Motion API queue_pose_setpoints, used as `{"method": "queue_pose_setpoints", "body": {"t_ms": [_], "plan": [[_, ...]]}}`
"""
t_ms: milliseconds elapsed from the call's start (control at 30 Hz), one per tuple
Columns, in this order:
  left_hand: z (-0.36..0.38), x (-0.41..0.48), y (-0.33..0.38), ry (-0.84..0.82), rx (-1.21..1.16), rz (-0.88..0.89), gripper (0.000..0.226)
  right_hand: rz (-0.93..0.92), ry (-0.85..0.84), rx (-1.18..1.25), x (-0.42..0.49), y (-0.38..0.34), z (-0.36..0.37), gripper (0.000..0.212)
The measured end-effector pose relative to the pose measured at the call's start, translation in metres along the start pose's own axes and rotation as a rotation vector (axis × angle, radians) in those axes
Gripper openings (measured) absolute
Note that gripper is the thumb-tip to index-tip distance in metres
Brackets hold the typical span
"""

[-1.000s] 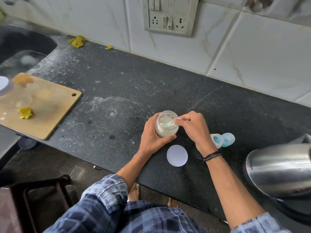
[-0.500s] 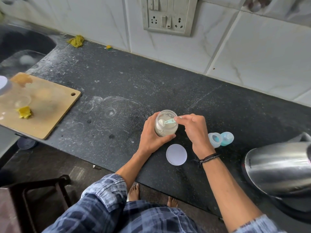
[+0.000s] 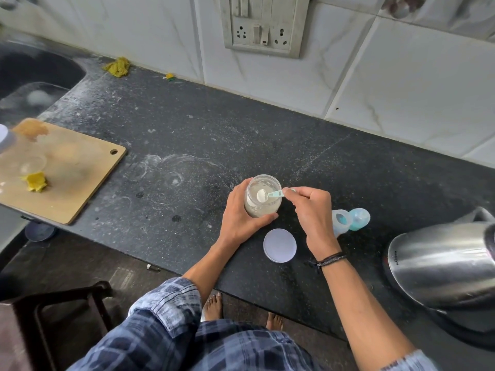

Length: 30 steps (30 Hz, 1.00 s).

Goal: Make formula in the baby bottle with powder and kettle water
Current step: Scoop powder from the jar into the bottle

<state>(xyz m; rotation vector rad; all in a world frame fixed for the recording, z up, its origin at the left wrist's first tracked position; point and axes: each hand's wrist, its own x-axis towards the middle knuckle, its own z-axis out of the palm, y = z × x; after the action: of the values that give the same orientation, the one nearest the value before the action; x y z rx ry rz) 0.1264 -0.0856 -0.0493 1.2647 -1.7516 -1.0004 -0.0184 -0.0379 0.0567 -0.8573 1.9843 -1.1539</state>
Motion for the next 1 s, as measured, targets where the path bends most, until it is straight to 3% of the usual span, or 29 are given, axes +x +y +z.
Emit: {"method": "queue_pose_setpoints", "body": {"t_ms": [67, 367, 633, 767, 1000], "plan": [[0.001, 0.000, 0.000, -0.002, 0.000, -0.005, 0.094, -0.055, 0.001, -0.041, -0.002, -0.002, 0.001, 0.006], [-0.003, -0.002, 0.008, -0.013, -0.023, -0.024, 0.089, -0.327, -0.029, -0.335, -0.013, -0.009, 0.021, 0.016], [-0.003, -0.005, 0.007, -0.013, -0.040, -0.017, 0.093, -0.401, -0.036, -0.444, -0.017, -0.014, 0.032, 0.023], [-0.003, -0.002, 0.007, -0.016, -0.030, -0.008, 0.088, -0.343, 0.003, -0.351, -0.011, -0.015, 0.024, 0.020], [-0.001, 0.000, 0.001, -0.007, -0.013, -0.002, 0.092, -0.083, 0.007, -0.067, -0.002, -0.010, 0.013, 0.020]]}}
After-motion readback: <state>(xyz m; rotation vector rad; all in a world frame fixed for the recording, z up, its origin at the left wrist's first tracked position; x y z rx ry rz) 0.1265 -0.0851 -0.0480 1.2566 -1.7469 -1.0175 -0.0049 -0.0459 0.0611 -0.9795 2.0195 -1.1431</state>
